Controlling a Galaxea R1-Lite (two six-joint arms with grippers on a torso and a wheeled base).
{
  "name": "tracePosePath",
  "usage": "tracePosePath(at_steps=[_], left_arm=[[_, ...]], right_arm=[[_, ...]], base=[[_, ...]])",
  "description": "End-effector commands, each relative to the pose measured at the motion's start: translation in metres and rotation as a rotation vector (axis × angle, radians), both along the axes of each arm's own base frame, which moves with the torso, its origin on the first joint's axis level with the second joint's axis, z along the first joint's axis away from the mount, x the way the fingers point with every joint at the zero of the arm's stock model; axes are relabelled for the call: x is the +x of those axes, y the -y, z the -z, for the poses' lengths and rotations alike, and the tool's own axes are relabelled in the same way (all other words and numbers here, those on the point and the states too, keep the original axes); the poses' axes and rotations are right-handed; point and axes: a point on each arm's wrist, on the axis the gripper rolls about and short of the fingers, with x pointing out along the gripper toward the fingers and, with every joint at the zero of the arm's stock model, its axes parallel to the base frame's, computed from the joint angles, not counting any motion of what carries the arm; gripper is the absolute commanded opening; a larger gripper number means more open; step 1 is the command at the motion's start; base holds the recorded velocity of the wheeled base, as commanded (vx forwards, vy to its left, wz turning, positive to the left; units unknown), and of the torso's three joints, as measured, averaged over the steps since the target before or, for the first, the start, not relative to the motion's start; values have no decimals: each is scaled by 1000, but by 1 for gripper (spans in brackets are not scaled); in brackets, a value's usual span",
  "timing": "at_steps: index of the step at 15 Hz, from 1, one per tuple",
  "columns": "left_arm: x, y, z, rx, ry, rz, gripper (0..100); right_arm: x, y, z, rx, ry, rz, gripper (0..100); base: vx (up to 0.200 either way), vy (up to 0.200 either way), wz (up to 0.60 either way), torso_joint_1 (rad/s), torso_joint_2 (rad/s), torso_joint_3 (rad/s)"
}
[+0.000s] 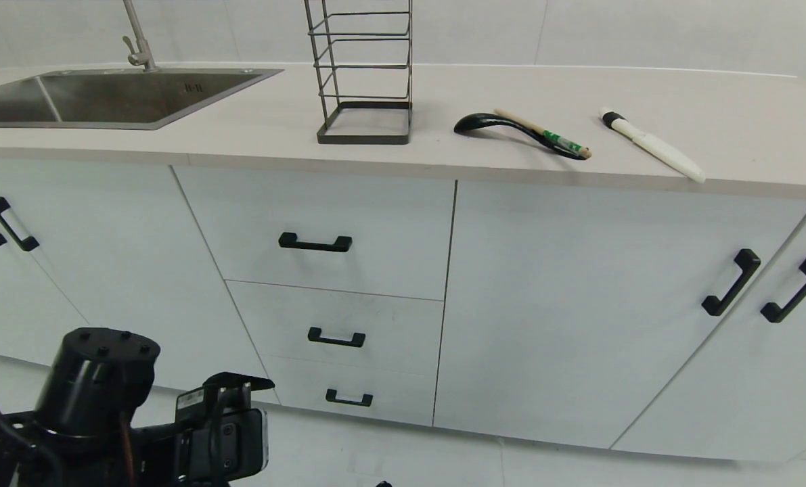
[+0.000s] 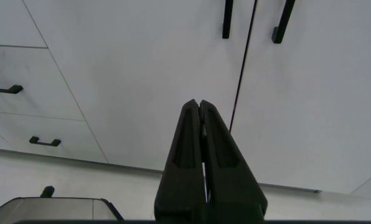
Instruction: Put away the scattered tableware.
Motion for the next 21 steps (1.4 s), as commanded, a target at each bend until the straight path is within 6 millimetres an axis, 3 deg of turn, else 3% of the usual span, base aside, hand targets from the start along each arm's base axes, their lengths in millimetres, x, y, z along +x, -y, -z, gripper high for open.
tracePosePath(at_steps=[1, 5, 8, 13, 18, 21], left_arm=[[7, 8, 10, 21, -49, 3, 100], [19, 18, 18, 36, -74, -2, 100], [43, 37, 20, 27, -58, 16, 100], [56, 46, 39, 59, -110, 16, 100], [99, 73, 58, 55, -108, 28, 100], [107, 75, 70, 69, -130, 19, 100]], right_arm=[[0, 0, 0, 0, -1, -1, 0], [0, 0, 0, 0, -1, -1, 0], [0, 0, 0, 0, -1, -1, 0], [0, 0, 0, 0, -1, -1, 0], [0, 0, 0, 0, -1, -1, 0], [0, 0, 0, 0, -1, -1, 0]], base=[[0, 0, 0, 0, 0, 0], [0, 0, 0, 0, 0, 0], [0, 0, 0, 0, 0, 0], [0, 0, 0, 0, 0, 0], [0, 0, 0, 0, 0, 0], [0, 0, 0, 0, 0, 0]])
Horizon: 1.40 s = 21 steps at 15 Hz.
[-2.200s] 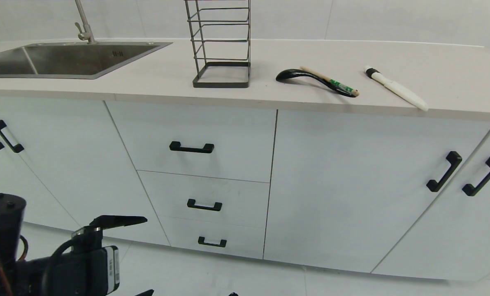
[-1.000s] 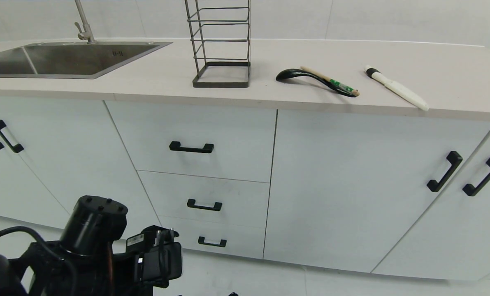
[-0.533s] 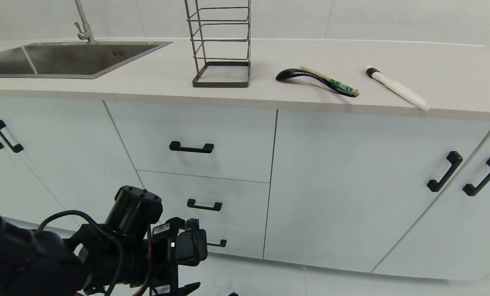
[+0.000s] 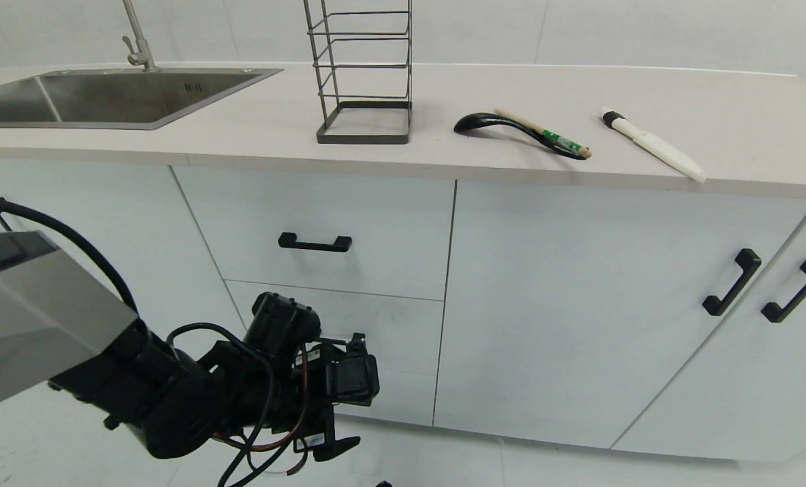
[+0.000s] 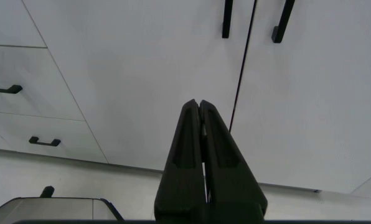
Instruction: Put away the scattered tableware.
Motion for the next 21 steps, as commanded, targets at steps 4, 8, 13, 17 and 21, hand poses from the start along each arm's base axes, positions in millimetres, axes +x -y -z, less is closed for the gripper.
tracePosePath(at_steps=[4, 8, 13, 17, 21], left_arm=[[25, 1, 18, 6, -5, -42, 100], [35, -12, 18, 10, 5, -94, 100], [40, -12, 22, 28, 52, -130, 100], [44, -8, 31, 59, 86, -159, 100], [46, -9, 32, 62, 99, -171, 100]], right_arm=[[0, 0, 0, 0, -1, 1, 0], [0, 0, 0, 0, -1, -1, 0], [0, 0, 0, 0, -1, 1, 0], [0, 0, 0, 0, -1, 1, 0], [0, 0, 0, 0, -1, -1, 0]], base=[[0, 0, 0, 0, 0, 0], [0, 0, 0, 0, 0, 0], [0, 0, 0, 0, 0, 0], [0, 0, 0, 0, 0, 0], [0, 0, 0, 0, 0, 0]])
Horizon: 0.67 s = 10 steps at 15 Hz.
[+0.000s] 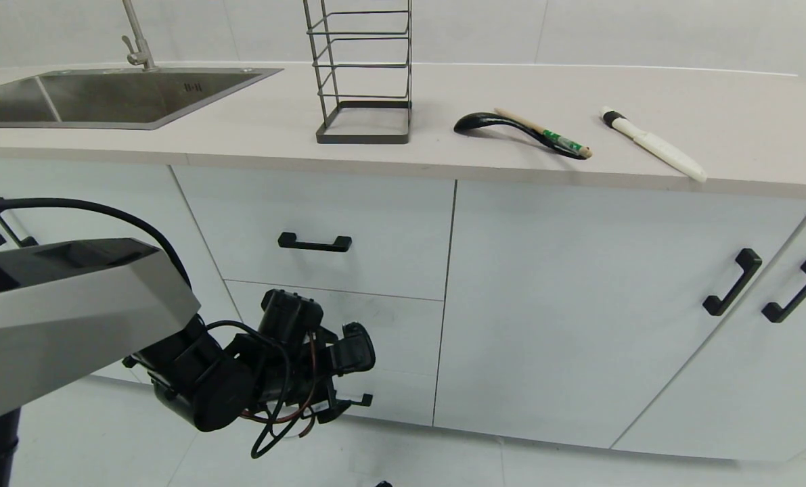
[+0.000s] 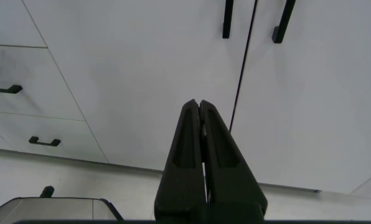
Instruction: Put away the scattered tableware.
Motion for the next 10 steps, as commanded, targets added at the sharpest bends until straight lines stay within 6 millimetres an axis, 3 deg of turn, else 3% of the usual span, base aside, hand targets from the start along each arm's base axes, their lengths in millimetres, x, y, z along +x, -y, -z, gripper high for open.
tracePosePath(at_steps=[1, 10], left_arm=[[1, 0, 1, 1, -3, 0, 100], [18, 2, 16, 41, 41, 47, 100]], right_arm=[[0, 0, 0, 0, -1, -1, 0], [0, 0, 0, 0, -1, -1, 0]], base=[[0, 0, 0, 0, 0, 0], [0, 0, 0, 0, 0, 0]])
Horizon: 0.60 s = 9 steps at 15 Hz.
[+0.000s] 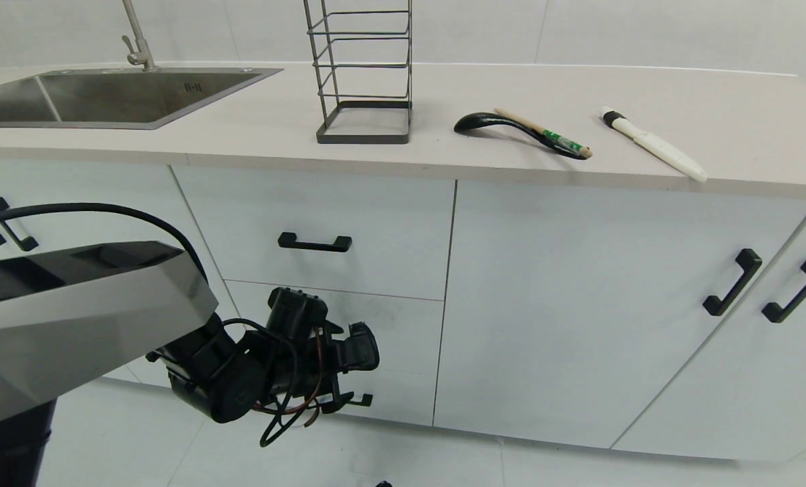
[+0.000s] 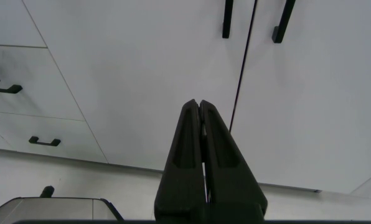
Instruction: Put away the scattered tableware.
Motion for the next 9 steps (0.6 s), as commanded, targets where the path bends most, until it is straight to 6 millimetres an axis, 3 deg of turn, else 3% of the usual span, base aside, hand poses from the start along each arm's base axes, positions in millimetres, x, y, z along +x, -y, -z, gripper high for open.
tracePosePath(at_steps=[1, 9], left_arm=[[1, 0, 8, 8, -17, -2, 100], [7, 2, 24, 18, -50, 0, 100]], right_arm=[[0, 0, 0, 0, -1, -1, 0], [0, 0, 0, 0, -1, -1, 0]], base=[[0, 0, 0, 0, 0, 0], [0, 0, 0, 0, 0, 0]])
